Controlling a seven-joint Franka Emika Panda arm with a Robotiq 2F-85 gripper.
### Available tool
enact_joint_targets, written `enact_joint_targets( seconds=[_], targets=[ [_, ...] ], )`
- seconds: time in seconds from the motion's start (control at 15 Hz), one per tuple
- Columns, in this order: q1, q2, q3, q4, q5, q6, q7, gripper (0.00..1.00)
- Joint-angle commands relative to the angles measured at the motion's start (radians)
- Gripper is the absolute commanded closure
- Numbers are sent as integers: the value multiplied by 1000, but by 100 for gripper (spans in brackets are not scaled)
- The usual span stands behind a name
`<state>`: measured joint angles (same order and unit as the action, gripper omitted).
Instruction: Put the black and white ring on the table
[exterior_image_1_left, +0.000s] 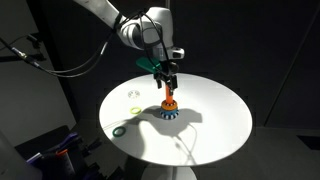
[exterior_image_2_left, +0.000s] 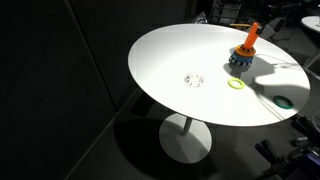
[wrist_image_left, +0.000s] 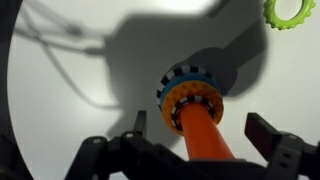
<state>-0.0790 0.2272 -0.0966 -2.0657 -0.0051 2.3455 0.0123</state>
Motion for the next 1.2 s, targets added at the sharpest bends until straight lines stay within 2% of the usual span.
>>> enact_joint_targets(
  seconds=[0.0, 0.4, 0.93, 1.07, 1.13],
  targets=[
    [2, 31, 13, 45, -10, -33, -26, 0],
    [12, 36, 24, 32, -17, -10, -27, 0],
    [33, 18, 21, -15, -81, 63, -2, 0],
    [35, 16, 23, -19, -81, 74, -2, 0],
    [26, 13, 34, -12, -45, 54, -28, 0]
  ],
)
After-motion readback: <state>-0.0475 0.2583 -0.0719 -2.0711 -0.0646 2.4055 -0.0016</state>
